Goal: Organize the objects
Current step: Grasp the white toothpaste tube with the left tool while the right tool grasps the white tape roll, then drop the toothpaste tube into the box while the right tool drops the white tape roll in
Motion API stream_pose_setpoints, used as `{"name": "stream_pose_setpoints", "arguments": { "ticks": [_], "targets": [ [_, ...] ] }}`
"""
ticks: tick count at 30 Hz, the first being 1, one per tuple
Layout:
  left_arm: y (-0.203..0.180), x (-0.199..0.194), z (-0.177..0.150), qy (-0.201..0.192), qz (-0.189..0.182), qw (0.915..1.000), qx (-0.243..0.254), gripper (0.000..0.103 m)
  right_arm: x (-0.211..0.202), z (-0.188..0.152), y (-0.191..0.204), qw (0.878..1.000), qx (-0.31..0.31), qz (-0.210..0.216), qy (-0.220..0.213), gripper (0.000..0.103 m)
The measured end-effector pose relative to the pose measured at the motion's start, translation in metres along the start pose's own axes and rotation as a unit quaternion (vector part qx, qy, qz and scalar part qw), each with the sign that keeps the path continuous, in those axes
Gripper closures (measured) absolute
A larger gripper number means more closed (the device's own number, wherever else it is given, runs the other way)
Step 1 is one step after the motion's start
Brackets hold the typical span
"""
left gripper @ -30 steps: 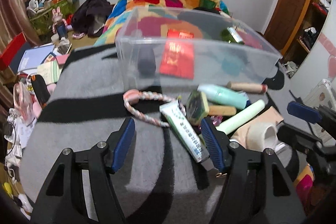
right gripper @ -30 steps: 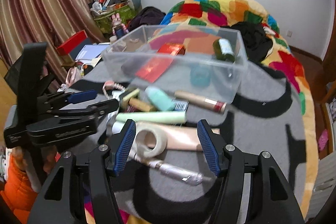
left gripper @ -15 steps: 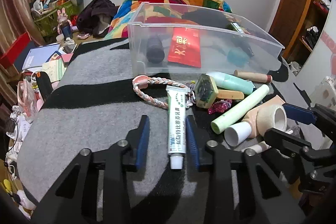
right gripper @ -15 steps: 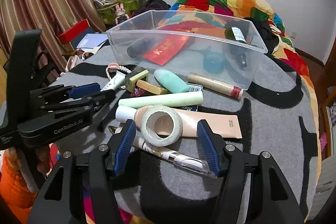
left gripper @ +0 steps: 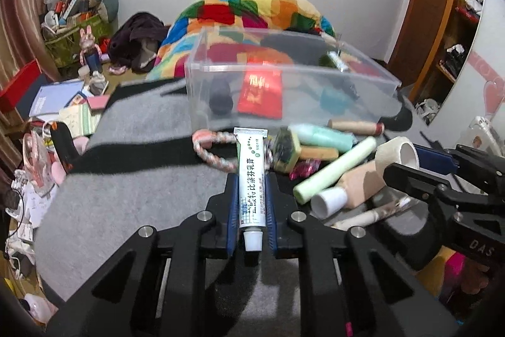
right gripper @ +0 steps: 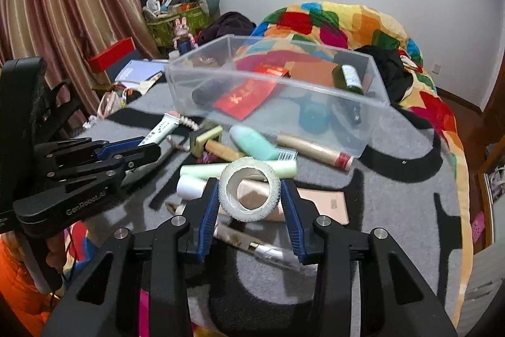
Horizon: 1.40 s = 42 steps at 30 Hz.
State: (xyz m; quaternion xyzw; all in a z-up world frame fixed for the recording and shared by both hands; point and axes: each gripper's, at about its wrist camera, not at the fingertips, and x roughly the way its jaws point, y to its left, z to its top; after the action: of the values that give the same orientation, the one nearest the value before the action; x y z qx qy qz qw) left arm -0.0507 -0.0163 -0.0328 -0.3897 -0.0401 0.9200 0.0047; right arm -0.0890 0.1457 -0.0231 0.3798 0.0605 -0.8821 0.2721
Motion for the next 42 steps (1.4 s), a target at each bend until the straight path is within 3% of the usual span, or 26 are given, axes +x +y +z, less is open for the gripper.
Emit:
{"name": "stream_pose_setpoints", "arguments": {
  "ticks": [13,22,29,42],
  "targets": [
    [0.002,-0.025,0.047,-0.059,-0.017,0.998,-0.015,0.088,-0.015,0.036,-0.032,0.998,0.046,-0.01,-0.04,0.067],
    [0.002,-0.022,0.076,-0.075,-0.031,0.9963,-0.028,0.088,-0.004,0.065,-0.06,0.995,0.089,-0.022,-0.05,0.067],
    [0.002,0.006,0.097,-0.042,-0.044,0.9977,-0.029,0.088,0.012,0.084,-0.072,0.993,0.106,-0.03,-0.042,0.067],
    [0.003,0.066,0.12,0.04,-0.066,0.9964,-0.035,0.088,0.062,0.103,-0.068,0.995,0.1,-0.026,0.012,0.067]
  ]
}}
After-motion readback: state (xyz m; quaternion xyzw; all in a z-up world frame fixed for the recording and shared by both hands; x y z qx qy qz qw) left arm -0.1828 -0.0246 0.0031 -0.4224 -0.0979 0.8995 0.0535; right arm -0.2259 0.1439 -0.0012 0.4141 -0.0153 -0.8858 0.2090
